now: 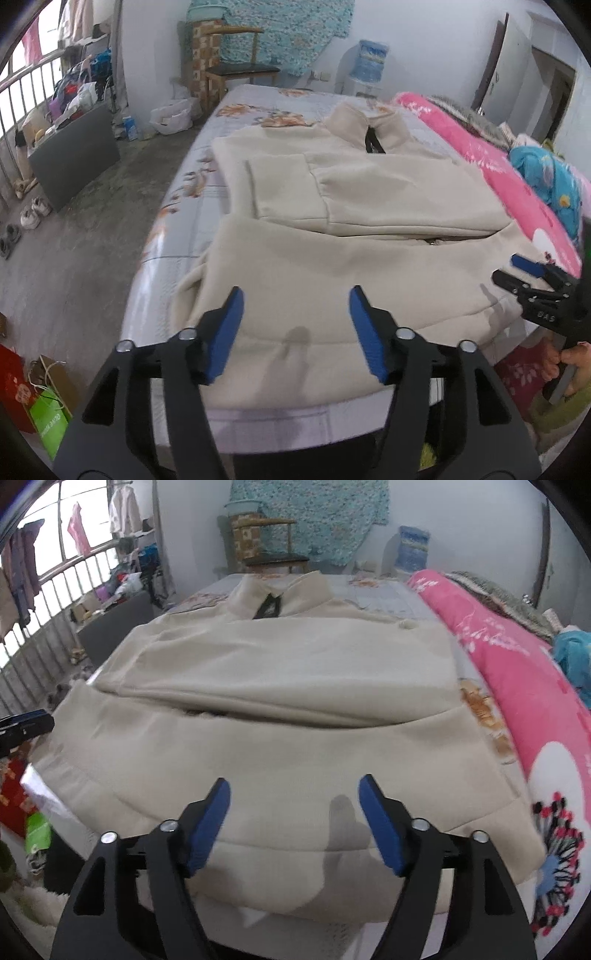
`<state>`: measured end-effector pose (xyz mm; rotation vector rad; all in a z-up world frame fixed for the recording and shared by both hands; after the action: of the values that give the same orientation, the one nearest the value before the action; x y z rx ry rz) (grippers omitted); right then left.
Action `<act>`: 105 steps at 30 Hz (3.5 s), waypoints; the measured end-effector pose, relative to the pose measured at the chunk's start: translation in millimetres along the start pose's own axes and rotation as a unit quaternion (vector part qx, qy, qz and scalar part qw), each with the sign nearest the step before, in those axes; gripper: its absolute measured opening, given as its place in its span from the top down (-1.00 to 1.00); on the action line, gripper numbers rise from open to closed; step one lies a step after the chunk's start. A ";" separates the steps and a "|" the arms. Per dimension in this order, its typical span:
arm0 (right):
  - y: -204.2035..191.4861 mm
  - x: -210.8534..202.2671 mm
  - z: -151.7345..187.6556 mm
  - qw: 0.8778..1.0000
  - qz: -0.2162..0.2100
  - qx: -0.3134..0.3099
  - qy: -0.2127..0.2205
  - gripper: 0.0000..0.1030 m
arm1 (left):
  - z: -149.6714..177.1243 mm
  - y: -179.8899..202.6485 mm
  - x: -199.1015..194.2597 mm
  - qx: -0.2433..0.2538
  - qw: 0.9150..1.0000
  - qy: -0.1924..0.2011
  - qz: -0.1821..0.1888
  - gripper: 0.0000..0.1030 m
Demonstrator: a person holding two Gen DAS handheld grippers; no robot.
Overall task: Fold large clothes
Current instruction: 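Move both open grippers across the sweatshirt toward its collar, then grasp the collar with the left gripper while the right gripper grasps the collar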
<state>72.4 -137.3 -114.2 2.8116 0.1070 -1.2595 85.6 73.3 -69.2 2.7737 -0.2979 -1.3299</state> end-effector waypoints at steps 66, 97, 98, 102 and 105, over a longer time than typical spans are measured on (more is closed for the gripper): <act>-8.2 30.3 1.0 0.997 0.002 0.006 -0.080 -0.88 | -0.6 22.3 63.9 0.004 0.993 -0.077 -0.089 -0.86; -8.2 30.3 -4.6 0.986 -0.052 -0.007 -0.161 -0.88 | -11.4 18.5 52.9 0.021 0.995 -0.063 -0.078 -0.87; -8.1 25.1 -10.6 0.985 -0.066 -0.006 -0.157 -0.88 | -19.8 16.7 44.0 0.023 0.996 -0.051 -0.074 -0.87; -6.2 1.5 -48.0 0.990 -0.083 -0.031 -0.114 -0.88 | -60.9 10.3 13.5 0.031 0.998 -0.010 -0.056 -0.87; -1.1 -12.1 -89.7 0.991 -0.093 -0.045 -0.080 -0.88 | -100.0 9.8 4.6 0.036 0.999 -0.001 -0.022 -0.84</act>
<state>130.9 -129.4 -45.6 2.6639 0.4157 -1.4727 164.6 59.1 -8.6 2.8539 -0.2921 -1.3577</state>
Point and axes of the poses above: each gripper's, at about its wrist camera, not at the fingertips, and x roughly the way its jaws point, y to its right, z to its underside, the point moved 9 cm from there along x, roughly the way its jaws point, and after that the axes turned 1 degree about -x, right-handed, at the moved point
